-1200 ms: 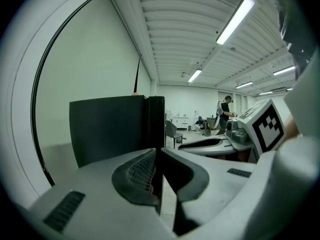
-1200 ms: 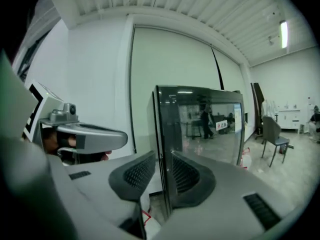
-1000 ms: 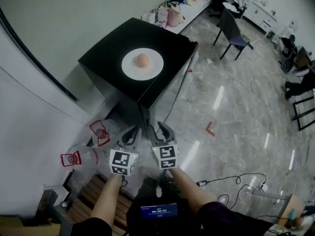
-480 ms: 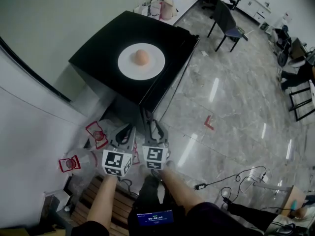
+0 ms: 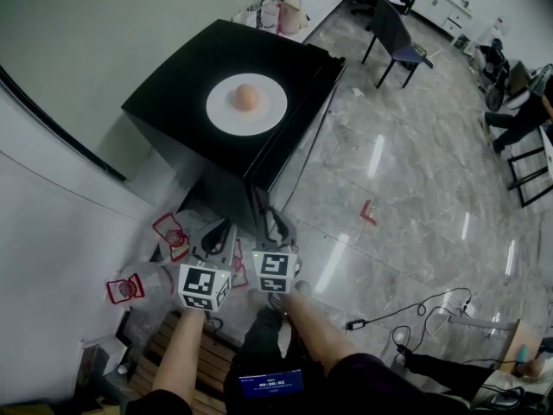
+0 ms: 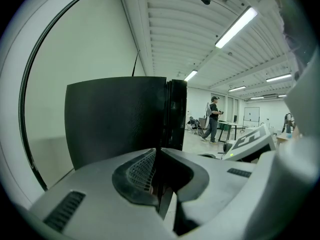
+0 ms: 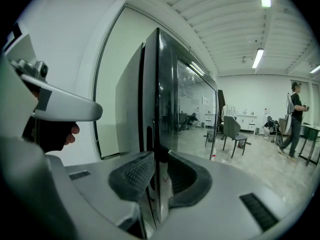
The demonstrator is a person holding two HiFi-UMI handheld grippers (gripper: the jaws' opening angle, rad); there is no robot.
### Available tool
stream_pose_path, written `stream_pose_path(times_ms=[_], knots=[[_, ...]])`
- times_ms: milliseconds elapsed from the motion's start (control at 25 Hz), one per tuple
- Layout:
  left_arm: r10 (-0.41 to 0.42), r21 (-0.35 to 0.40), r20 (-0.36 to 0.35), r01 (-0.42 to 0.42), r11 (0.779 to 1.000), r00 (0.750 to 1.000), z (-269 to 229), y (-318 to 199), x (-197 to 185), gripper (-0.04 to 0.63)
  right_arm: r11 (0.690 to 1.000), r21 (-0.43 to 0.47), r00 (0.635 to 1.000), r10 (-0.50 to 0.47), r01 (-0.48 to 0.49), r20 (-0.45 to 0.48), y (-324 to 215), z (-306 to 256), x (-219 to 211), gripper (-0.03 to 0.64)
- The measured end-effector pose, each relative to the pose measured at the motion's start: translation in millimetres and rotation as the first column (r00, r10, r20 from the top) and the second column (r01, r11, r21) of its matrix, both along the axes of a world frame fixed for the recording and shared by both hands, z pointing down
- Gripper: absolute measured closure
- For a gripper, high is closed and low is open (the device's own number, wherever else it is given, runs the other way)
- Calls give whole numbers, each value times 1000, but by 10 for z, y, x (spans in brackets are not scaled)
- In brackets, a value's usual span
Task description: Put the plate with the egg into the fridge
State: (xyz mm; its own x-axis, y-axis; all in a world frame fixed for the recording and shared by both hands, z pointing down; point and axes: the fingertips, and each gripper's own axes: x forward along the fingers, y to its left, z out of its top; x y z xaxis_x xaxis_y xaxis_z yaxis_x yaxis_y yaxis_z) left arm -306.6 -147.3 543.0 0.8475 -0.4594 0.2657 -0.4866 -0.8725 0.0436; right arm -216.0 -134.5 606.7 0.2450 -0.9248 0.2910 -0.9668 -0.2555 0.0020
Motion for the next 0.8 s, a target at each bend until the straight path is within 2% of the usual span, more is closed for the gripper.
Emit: stream_pose_path(times_ms=[320, 800], knots=[[21, 24, 16, -22, 999, 1000, -123, 201, 40, 584, 996, -9, 996, -83, 84, 32, 66, -19, 33, 529], [17, 40, 22, -18, 999, 1000, -218, 360, 77, 584, 998, -10, 996, -58, 59, 73, 179, -46, 136, 537]])
